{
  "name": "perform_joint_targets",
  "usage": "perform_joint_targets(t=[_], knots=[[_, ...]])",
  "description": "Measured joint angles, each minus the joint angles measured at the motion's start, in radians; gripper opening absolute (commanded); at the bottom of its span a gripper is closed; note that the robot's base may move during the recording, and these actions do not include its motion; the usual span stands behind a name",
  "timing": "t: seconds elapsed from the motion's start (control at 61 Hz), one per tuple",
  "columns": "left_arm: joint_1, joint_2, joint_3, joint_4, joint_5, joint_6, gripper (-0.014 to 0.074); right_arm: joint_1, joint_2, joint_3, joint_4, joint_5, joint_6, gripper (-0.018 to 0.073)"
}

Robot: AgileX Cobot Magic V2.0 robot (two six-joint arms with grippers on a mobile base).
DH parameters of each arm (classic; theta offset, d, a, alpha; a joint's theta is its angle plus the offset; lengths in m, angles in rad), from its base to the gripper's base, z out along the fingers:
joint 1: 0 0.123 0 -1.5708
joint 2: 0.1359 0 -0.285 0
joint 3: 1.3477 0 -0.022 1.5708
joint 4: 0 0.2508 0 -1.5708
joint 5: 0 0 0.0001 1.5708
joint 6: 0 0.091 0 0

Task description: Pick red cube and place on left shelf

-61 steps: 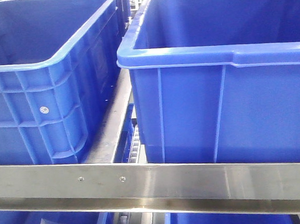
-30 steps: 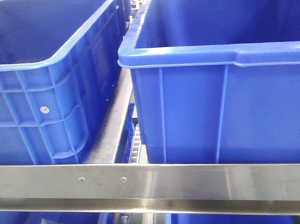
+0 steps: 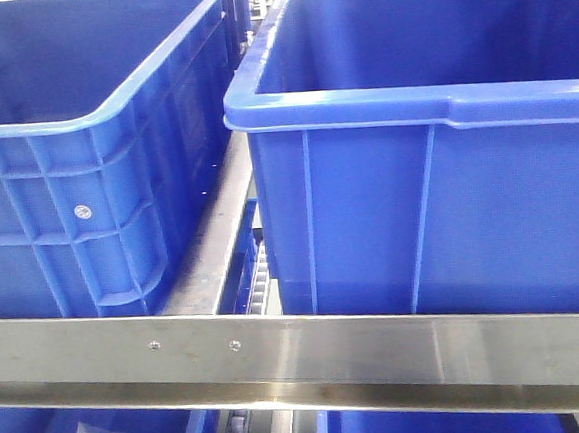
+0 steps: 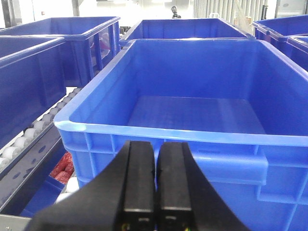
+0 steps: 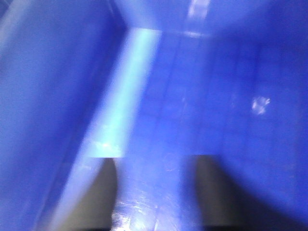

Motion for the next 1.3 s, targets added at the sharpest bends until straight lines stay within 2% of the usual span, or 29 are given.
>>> perform_joint_targets(t=[0.016, 0.066, 0.148, 0.344, 0.673, 0.853, 1.296], knots=[[0.0, 0.0, 0.0, 0.0, 0.0, 0.0, 0.0102, 0.0, -0.009, 0.005, -0.002, -0.002, 0.0, 0.0028], [0.0, 0.0, 0.0, 0.0, 0.0, 0.0, 0.0102, 0.0, -0.047, 0.03, -0.002, -0.018, 0.0, 0.0076], [0.0, 0.0, 0.0, 0.0, 0.0, 0.0, 0.0102, 0.0, -0.132, 0.089, -0.004, -0.079, 0.0, 0.0047], [0.0, 0.0, 0.0, 0.0, 0.0, 0.0, 0.0102, 0.0, -0.398, 0.285, -0.006, -0.231, 0.0, 0.005], [0.0, 0.0, 0.0, 0.0, 0.0, 0.0, 0.0102, 0.0, -0.807, 0.581, -0.007, -0.251, 0.002, 0.005], [0.0, 0.0, 0.0, 0.0, 0.0, 0.0, 0.0102, 0.0, -0.901, 0.625, -0.007, -0.251, 0.002, 0.0048], [0.0, 0.0, 0.0, 0.0, 0.0, 0.0, 0.0102, 0.0, -0.909, 0.627, -0.011, -0.238, 0.002, 0.0048]])
